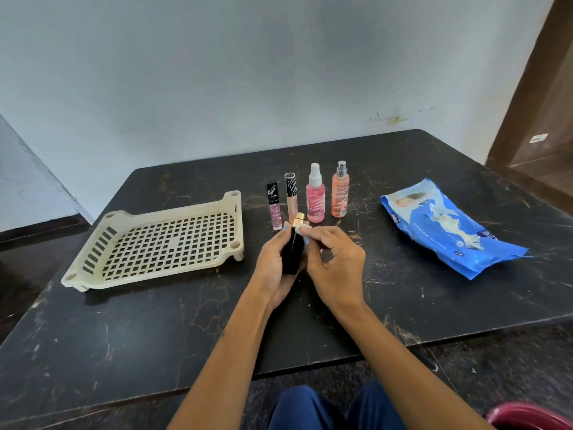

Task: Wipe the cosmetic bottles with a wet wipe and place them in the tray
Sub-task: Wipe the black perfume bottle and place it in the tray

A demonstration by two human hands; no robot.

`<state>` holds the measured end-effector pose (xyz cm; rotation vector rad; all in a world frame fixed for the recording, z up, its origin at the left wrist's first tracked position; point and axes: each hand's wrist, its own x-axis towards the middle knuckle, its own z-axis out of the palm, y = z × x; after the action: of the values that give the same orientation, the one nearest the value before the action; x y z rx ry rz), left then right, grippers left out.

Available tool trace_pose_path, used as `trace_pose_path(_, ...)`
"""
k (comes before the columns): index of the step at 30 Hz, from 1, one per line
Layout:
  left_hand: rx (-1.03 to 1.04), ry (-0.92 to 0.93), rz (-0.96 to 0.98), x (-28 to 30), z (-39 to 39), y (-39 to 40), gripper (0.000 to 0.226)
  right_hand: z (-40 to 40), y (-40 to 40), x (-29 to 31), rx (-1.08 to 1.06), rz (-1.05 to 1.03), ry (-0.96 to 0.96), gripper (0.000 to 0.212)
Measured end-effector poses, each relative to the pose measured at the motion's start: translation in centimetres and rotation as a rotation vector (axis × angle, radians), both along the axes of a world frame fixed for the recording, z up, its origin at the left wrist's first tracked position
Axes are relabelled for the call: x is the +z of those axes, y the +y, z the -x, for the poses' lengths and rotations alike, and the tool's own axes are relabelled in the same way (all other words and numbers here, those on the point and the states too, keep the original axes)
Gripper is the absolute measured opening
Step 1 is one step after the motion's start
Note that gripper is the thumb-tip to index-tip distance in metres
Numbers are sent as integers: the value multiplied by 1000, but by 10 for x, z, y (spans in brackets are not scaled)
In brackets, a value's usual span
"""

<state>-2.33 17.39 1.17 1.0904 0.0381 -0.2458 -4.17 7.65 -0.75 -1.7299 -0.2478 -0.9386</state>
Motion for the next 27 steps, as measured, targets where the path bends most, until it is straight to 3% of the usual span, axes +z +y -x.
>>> trace_pose_path(7,54,89,153,1,-6,4,65,5,5,-8,220,130,-57,19)
trace_pose_path(12,38,72,138,4,-2,3,73,1,9,-8,87,138,-109,16)
trace_pose_path(17,-39,5,49,5,2,1,52,-3,4,-8,-71,72,-24,21)
trace_pose_path(24,77,108,228,5,-2,8,58,8,10,-8,208,221,-151,15)
trace_pose_path(27,108,124,231,4,-3,7,57,9,11,-8,231,258,-171,15)
